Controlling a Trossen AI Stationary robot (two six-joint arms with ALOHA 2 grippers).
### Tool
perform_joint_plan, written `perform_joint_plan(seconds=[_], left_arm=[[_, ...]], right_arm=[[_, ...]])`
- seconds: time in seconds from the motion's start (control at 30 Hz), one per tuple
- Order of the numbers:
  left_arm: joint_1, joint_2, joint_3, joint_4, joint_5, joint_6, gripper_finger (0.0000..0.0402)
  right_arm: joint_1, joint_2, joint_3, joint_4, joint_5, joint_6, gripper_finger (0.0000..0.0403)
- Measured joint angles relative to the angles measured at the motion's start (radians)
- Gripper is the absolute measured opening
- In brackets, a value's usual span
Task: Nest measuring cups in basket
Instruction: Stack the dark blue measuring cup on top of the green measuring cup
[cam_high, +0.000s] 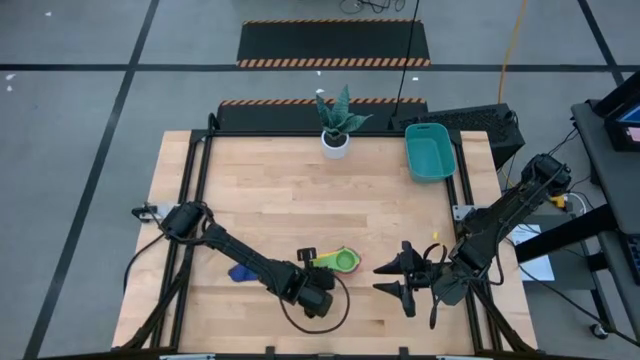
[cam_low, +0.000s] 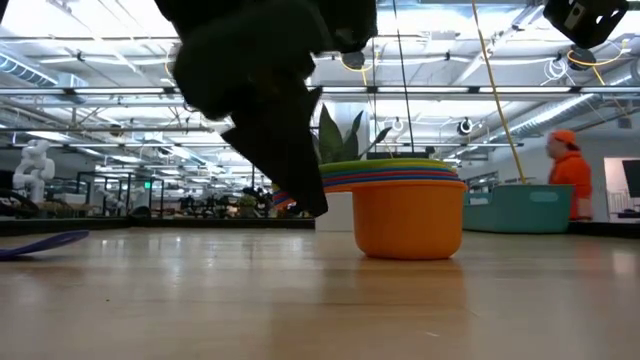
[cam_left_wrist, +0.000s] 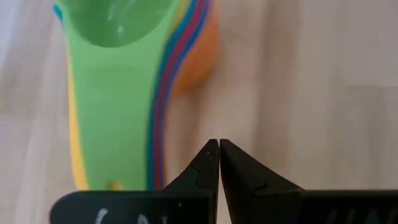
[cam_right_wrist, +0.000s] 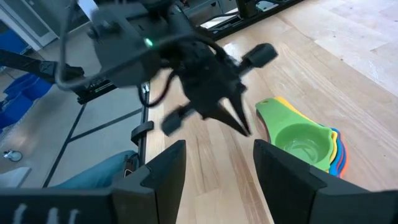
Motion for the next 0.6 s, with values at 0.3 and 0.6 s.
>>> perform_joint_plan(seconds=[0.3, 0.6], left_arm=[[-0.067, -0.100, 0.001, -0.053, 0.037, -0.019, 0.0019], [-0.139, -0.124, 0.000, -0.234, 0.031, -0.190, 0.0019]], right_arm=[[0.000, 0.000, 0.000, -0.007, 0.000, 0.001, 0.0183], [0.000, 0.000, 0.000, 0.000, 0.002, 0.000, 0.0183]])
